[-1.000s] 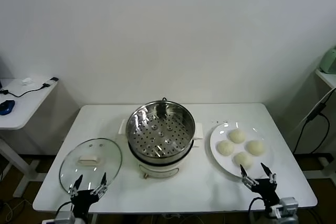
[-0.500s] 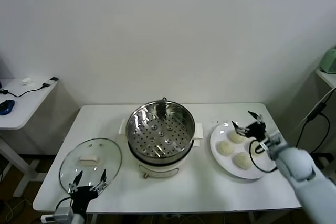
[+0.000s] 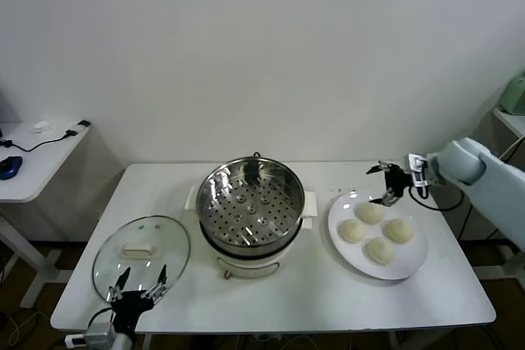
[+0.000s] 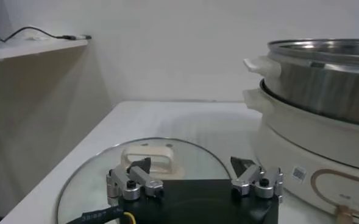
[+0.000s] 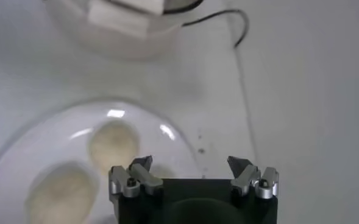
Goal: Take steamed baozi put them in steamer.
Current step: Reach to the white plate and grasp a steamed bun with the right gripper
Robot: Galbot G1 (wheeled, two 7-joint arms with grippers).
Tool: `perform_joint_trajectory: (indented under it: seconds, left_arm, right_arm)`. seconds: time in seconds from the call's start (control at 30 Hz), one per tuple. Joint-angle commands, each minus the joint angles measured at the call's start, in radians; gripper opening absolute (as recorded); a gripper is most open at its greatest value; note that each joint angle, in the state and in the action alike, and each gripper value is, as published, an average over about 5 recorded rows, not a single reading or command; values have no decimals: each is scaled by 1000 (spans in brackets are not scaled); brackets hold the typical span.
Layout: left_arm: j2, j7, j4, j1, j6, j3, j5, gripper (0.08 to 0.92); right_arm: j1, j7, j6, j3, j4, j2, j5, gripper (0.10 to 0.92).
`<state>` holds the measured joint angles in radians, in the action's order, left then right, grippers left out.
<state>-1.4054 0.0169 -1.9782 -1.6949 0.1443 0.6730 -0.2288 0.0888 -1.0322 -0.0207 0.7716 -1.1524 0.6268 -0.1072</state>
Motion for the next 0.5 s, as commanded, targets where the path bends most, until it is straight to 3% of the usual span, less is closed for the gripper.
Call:
perform_joint_trajectory:
  seconds: [0.03, 0.5]
  left_arm:
    - [3, -2, 6, 2, 1, 3, -2, 823]
    - [-9, -1, 23, -1, 4, 5, 3, 823]
  right_arm:
    - [370, -243, 41, 530, 225, 103, -25, 823]
    - [42, -120, -27, 203, 474, 327, 87, 823]
